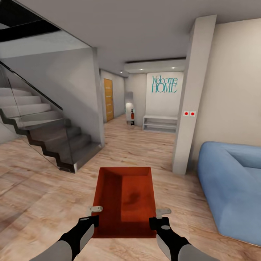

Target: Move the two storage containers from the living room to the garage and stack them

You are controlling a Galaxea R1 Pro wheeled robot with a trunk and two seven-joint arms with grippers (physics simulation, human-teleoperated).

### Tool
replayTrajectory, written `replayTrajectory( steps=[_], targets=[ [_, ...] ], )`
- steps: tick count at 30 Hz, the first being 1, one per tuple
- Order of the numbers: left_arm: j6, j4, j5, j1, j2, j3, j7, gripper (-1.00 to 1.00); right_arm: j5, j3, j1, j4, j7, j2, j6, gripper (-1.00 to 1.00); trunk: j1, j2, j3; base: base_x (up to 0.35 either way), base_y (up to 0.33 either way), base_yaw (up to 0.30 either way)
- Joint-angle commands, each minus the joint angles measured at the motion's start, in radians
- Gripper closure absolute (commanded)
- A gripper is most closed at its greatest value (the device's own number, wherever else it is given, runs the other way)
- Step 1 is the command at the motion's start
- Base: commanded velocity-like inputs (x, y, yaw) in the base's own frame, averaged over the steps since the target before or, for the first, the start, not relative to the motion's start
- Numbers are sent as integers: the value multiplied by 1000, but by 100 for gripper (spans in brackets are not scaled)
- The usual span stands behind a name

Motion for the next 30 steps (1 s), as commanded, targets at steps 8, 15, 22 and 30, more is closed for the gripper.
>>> replayTrajectory(
  steps=[8,15,22,30],
  targets=[
    [8,-5,-14,-1,21,17,11,100,-14,-16,-1,1,-6,0,-5,100,1,-1,-1,321,0,0],
    [8,-5,-14,-1,22,18,11,100,-14,-16,-1,1,-6,0,-4,100,1,-1,-1,321,0,0],
    [8,-4,-14,-1,22,17,11,100,-14,-16,-1,1,-7,1,-5,100,1,-1,-1,321,0,0],
    [8,-4,-14,-1,28,18,11,100,-14,-16,-1,2,-9,2,-5,100,1,-1,-1,321,0,0]
  ],
)
